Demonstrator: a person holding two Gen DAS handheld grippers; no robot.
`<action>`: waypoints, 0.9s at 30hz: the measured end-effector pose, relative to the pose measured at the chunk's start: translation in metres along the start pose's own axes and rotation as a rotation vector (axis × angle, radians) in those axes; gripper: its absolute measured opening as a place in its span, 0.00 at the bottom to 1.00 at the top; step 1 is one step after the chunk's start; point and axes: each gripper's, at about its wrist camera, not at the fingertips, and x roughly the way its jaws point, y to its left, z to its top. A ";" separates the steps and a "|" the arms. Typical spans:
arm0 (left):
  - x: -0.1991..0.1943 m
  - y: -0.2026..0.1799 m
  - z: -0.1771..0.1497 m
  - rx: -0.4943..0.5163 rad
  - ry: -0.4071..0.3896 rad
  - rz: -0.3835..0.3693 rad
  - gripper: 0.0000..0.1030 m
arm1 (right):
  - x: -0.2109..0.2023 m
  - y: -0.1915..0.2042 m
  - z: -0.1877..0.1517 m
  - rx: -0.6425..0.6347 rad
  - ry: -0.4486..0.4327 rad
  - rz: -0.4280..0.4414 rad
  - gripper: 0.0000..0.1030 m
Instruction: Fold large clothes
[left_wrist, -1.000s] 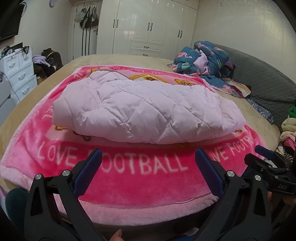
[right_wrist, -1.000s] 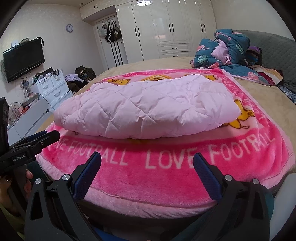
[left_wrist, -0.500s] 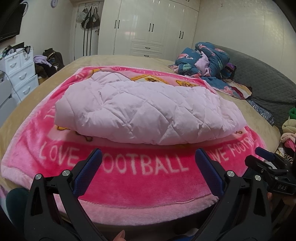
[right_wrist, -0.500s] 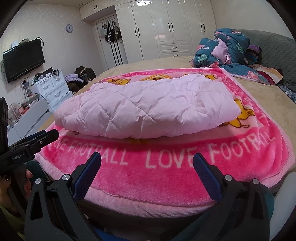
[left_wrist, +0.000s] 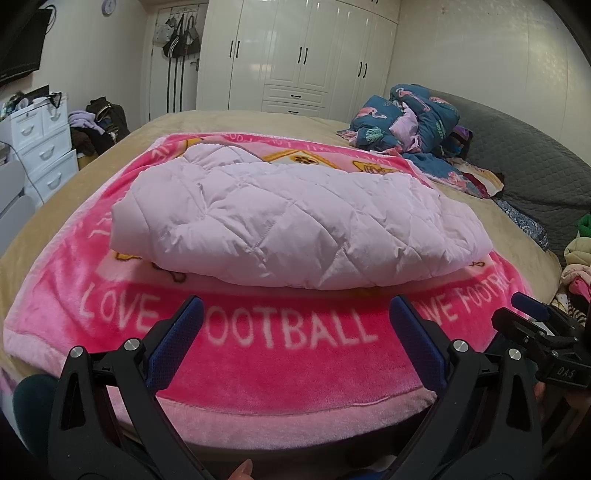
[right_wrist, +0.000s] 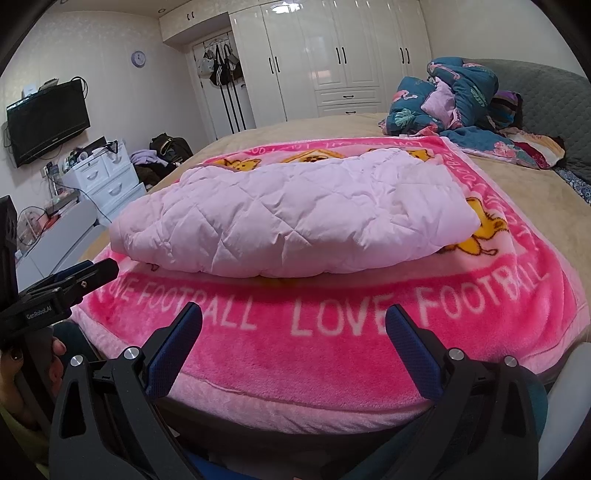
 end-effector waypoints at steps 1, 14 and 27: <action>0.000 0.000 0.000 0.000 0.001 -0.001 0.91 | 0.000 -0.001 0.000 0.000 0.001 0.002 0.96; 0.000 0.001 0.001 0.004 -0.002 0.005 0.91 | -0.001 0.000 0.000 0.002 -0.003 -0.002 0.96; -0.001 0.005 0.000 0.000 -0.003 0.015 0.91 | -0.001 0.000 0.000 0.004 -0.004 -0.001 0.96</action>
